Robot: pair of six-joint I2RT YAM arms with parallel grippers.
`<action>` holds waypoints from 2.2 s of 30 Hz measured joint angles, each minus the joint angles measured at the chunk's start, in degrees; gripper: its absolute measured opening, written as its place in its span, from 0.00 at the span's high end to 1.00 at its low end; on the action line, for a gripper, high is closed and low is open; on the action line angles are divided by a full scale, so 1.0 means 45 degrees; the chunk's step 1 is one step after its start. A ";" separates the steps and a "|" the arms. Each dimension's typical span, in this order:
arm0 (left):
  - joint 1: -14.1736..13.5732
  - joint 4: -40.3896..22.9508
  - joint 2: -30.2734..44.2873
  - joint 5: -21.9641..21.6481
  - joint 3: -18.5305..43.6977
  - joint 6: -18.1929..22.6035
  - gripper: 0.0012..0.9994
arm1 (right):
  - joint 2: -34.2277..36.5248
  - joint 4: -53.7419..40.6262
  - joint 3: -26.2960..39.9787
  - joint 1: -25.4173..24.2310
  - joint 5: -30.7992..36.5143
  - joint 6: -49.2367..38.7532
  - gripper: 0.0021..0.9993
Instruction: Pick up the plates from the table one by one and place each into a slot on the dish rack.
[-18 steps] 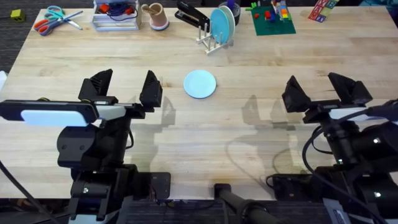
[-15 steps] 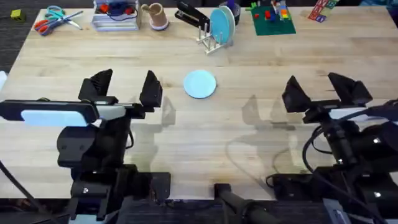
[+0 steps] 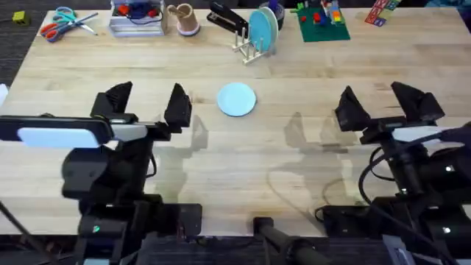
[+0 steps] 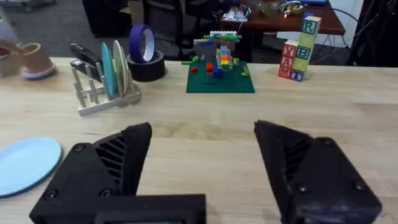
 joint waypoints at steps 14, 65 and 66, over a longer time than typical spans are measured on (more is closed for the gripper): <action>0.0000 -0.4101 0.0660 -0.0010 0.4661 0.0008 0.01 | 0.0771 -0.1428 0.3373 0.0000 -0.0003 0.0003 0.00; 0.0000 -1.1387 1.3035 0.4998 1.3272 -0.0109 0.96 | 1.0875 -1.0637 1.2160 0.0000 -0.0058 0.0003 0.00; 0.0000 -1.1186 1.3223 0.5545 1.3272 -0.0119 0.96 | 1.0875 -1.0642 1.2160 0.0000 -0.0056 0.0003 0.00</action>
